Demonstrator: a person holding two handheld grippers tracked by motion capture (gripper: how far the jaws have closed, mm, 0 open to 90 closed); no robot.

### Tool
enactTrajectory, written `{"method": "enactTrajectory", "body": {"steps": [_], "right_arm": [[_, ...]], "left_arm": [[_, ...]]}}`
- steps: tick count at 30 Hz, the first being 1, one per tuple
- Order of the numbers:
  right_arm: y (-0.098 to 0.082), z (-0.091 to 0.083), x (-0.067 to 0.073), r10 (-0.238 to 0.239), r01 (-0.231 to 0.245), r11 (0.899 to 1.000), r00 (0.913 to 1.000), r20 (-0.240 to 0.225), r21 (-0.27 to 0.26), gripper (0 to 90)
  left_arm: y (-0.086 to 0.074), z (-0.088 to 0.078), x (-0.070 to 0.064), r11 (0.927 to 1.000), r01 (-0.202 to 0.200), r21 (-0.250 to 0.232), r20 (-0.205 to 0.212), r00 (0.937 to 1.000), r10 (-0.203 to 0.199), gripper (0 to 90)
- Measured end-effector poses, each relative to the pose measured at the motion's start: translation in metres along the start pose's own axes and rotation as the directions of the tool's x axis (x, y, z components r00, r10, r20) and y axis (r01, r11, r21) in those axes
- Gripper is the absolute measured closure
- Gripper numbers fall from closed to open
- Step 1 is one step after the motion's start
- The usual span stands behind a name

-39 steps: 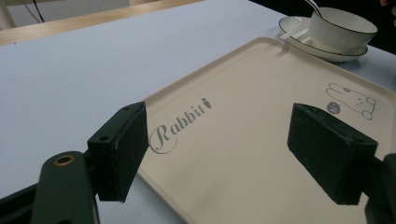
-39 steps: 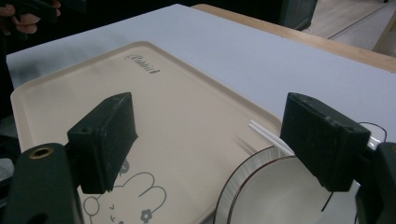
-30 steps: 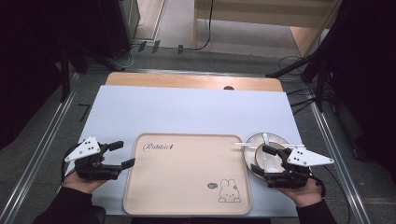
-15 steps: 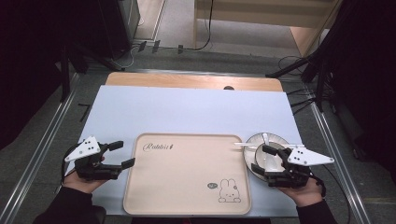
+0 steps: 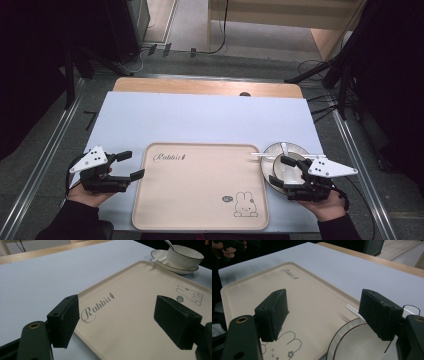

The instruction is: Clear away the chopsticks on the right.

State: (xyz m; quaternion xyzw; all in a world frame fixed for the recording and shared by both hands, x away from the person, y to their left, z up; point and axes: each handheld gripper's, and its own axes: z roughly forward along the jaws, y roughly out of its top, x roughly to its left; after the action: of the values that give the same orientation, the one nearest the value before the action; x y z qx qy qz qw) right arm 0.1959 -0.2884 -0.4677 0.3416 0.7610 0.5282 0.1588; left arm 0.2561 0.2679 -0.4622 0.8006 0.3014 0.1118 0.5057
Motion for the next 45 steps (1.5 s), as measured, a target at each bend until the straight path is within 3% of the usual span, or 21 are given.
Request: {"method": "enactTrajectory", "body": {"steps": [13,23,26,32,37,38,40,45], "right_arm": [[0.001,-0.005,-0.002,0.009,-0.009,1.000,0.9997,0.021,-0.011,24.4],[0.014,-0.019,-0.018,0.095,-0.095,0.995,0.9900,0.104,-0.005,32.7],[0.019,-0.026,-0.033,0.113,-0.115,0.993,0.9785,0.172,-0.003,37.2],[0.017,-0.032,-0.057,0.145,-0.154,0.988,0.9546,0.260,0.015,39.6],[0.008,-0.036,-0.078,0.202,-0.211,0.978,0.9283,0.313,-0.005,43.4],[0.008,-0.036,-0.078,0.202,-0.211,0.978,0.9283,0.313,-0.005,43.4],[0.004,-0.039,-0.090,0.202,-0.220,0.975,0.9140,0.352,0.011,52.4],[-0.009,-0.037,-0.111,0.235,-0.276,0.959,0.8979,0.373,0.061,74.7]], "left_arm": [[0.000,0.000,0.000,1.0000,0.002,0.003,-0.005,1.0000,-0.001,20.7],[0.000,0.000,0.000,1.0000,0.002,0.004,-0.005,1.0000,-0.002,20.8],[0.000,0.001,0.000,1.0000,0.002,0.003,-0.007,1.0000,-0.002,20.9],[0.000,0.001,0.000,1.0000,-0.004,0.008,-0.004,1.0000,0.004,21.0],[0.000,0.001,0.000,1.0000,0.000,0.010,-0.006,1.0000,0.000,21.2],[0.000,0.001,0.000,1.0000,0.000,0.010,-0.006,1.0000,0.000,21.3],[0.000,0.001,0.000,0.9999,-0.002,0.013,-0.006,1.0000,0.002,21.3],[0.000,0.001,0.000,0.9999,-0.004,0.010,-0.006,1.0000,0.004,21.5]]}}
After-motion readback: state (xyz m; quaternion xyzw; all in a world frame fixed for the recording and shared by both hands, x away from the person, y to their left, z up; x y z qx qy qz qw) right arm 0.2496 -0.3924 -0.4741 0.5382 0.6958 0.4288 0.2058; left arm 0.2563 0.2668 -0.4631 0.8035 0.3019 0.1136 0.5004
